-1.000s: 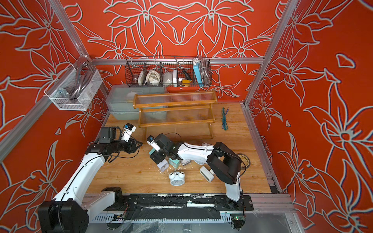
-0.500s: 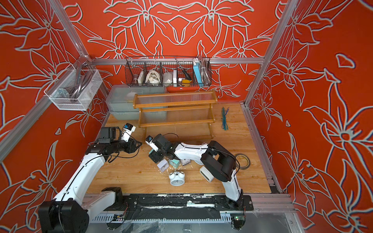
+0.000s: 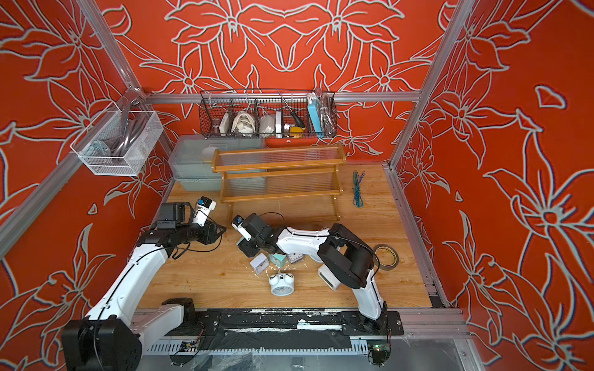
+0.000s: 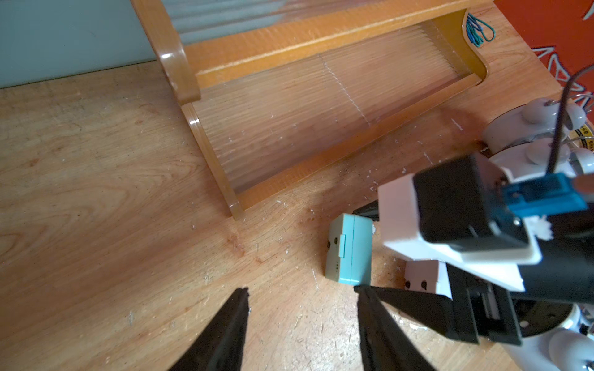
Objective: Place the alarm clocks on the shelf by style
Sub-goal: Pick up the alarm from the center of the board, then place the alarm on the shelf.
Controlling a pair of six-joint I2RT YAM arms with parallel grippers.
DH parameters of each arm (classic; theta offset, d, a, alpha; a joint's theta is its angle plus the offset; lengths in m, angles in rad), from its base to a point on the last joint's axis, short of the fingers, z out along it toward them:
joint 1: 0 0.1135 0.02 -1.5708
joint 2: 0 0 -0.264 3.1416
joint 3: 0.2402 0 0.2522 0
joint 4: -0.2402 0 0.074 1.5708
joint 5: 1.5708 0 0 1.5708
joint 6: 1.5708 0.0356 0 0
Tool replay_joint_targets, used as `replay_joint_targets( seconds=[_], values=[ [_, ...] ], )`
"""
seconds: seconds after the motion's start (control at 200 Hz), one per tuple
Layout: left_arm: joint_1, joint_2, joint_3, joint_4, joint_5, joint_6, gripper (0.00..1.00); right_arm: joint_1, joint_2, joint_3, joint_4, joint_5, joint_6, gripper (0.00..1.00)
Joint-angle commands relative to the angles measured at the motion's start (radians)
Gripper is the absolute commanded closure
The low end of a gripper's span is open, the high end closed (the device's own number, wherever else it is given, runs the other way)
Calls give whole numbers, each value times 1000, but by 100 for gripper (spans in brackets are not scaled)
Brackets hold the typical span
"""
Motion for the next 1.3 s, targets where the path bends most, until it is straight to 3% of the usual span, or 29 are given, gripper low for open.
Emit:
replay_joint_targets(
  seconds=[0.0, 0.155, 0.395, 0.61, 0.796, 0.971, 1.296],
  values=[
    [6, -15, -11, 10, -5, -2, 44, 0, -36, 18, 3, 36, 24, 42],
    [7, -15, -14, 11, -6, -2, 44, 1, -68, 56, -67, 104, 86, 49],
    [7, -15, -16, 11, -8, -2, 44, -5, -82, 148, -235, 345, 257, 49],
    [6, -15, -19, 12, -8, -3, 44, -11, -47, 246, -322, 465, 354, 49],
    [7, -15, -21, 14, -8, -2, 44, -24, 24, 371, -399, 508, 405, 50],
    [6, -15, -23, 12, -6, -2, 44, -65, 109, 473, -461, 473, 449, 50],
    [7, -13, -25, 14, -2, -2, 44, -77, 189, 522, -421, 494, 456, 50]
  ],
)
